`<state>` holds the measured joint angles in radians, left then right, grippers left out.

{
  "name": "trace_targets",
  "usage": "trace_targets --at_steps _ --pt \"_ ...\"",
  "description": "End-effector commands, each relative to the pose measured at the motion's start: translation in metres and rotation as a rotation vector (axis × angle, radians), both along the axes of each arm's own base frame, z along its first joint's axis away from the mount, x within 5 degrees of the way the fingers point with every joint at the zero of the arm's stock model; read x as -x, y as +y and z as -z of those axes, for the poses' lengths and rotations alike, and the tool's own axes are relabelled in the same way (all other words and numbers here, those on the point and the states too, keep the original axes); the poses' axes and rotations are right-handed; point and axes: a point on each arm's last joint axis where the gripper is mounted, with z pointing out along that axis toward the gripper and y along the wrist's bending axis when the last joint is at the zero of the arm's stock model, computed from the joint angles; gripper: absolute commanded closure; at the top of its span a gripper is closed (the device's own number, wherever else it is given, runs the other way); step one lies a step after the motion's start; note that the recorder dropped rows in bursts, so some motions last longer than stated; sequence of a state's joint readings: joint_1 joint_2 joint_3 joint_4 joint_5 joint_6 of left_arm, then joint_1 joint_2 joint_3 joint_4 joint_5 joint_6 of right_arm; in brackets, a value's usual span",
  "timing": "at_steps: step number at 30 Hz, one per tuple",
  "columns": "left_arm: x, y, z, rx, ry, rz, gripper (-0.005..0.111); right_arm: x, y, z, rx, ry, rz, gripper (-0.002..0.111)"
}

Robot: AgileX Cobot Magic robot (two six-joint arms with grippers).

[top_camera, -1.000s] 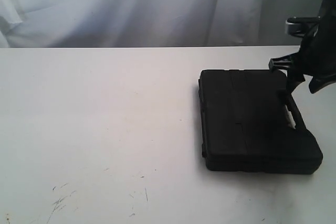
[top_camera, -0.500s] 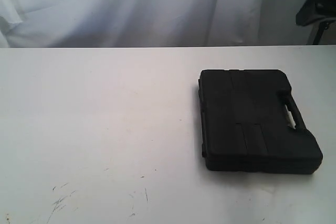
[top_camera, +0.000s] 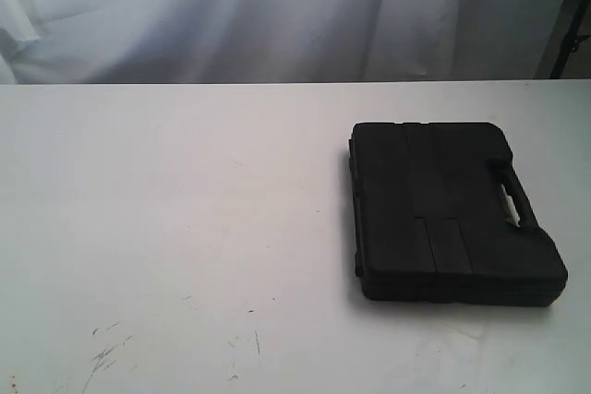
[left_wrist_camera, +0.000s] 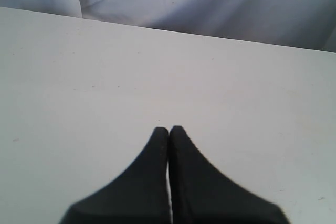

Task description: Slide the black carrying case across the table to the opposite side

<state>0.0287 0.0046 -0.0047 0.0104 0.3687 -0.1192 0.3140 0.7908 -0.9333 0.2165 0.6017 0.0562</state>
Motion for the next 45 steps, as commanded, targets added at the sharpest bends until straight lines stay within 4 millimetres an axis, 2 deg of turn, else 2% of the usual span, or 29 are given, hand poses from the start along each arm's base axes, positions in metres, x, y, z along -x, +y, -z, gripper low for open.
trace_targets --at_steps 1,2,9,14,17,24,25,31,34,42,45 --pt "0.0 0.0 0.001 0.0 -0.005 -0.002 0.107 0.034 -0.009 -0.011 -0.031 -0.077 -0.016 0.108" --pt "0.0 0.0 0.001 0.0 -0.005 -0.002 0.107 0.044 -0.012 -0.015 -0.053 -0.105 -0.017 0.108" --pt "0.0 0.0 0.001 -0.002 -0.005 -0.001 0.107 0.076 -0.024 -0.023 -0.054 -0.201 -0.012 0.108" --pt "0.0 0.0 0.001 -0.002 -0.005 -0.001 0.107 0.088 -0.03 -0.017 -0.01 -0.198 -0.004 0.108" --pt "0.0 0.0 0.001 0.001 -0.005 -0.002 0.107 0.093 -0.034 -0.003 0.002 -0.223 0.044 0.108" --pt "0.0 0.0 0.001 0.001 -0.005 -0.002 0.107 0.089 -0.047 0.055 -0.005 -0.334 0.273 0.108" --pt "0.0 0.0 0.001 0.001 -0.005 -0.002 0.107 0.089 -0.05 0.074 -0.014 -0.388 0.319 0.108" --pt "0.0 0.0 0.001 -0.002 -0.005 -0.001 0.107 0.1 -0.054 0.124 0.007 -0.487 0.354 0.108" --pt "0.0 0.0 0.001 -0.002 -0.005 -0.001 0.107 0.098 -0.054 0.144 0.082 -0.426 0.351 0.108" --pt "0.0 0.0 0.001 0.001 -0.005 -0.002 0.107 0.086 -0.054 0.2 0.117 -0.289 0.344 0.108" --pt "0.0 0.0 0.001 0.001 -0.005 -0.002 0.107 0.086 -0.054 0.203 0.117 -0.281 0.343 0.108"
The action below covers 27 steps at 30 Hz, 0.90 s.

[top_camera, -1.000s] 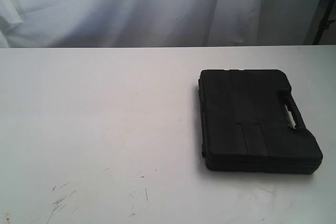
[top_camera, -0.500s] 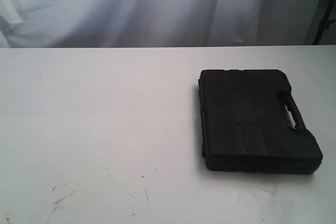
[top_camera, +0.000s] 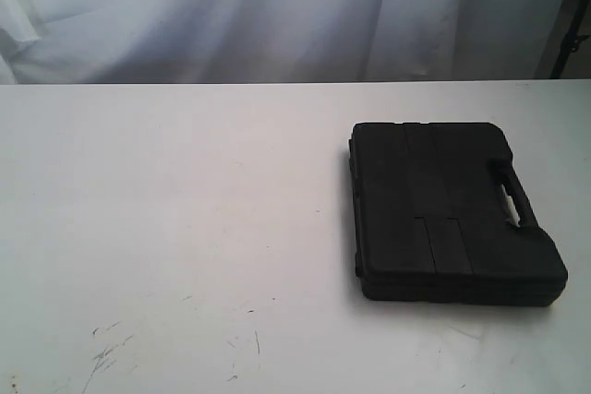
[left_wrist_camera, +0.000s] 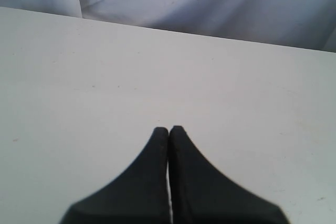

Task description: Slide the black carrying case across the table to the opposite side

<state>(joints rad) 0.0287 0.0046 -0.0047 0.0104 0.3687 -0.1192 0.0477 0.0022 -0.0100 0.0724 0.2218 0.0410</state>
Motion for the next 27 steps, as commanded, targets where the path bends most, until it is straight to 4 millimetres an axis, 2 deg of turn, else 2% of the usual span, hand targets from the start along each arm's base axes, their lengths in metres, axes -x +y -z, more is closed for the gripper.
trace_targets --at_steps 1,5,9,27 --pt "0.0 0.0 0.001 -0.001 -0.005 -0.002 0.107 0.0 -0.001 0.003 0.02 0.0 0.006 0.108" --pt "0.0 0.0 0.001 -0.001 -0.005 -0.002 0.107 0.0 -0.001 0.004 0.054 0.013 0.001 0.108" --pt "0.0 0.0 0.001 -0.001 -0.005 -0.002 0.107 0.002 0.0 0.014 0.068 0.121 -0.01 0.108" --pt "0.0 0.0 0.001 -0.001 -0.005 -0.002 0.107 0.002 0.0 0.014 0.068 0.127 -0.011 0.108"
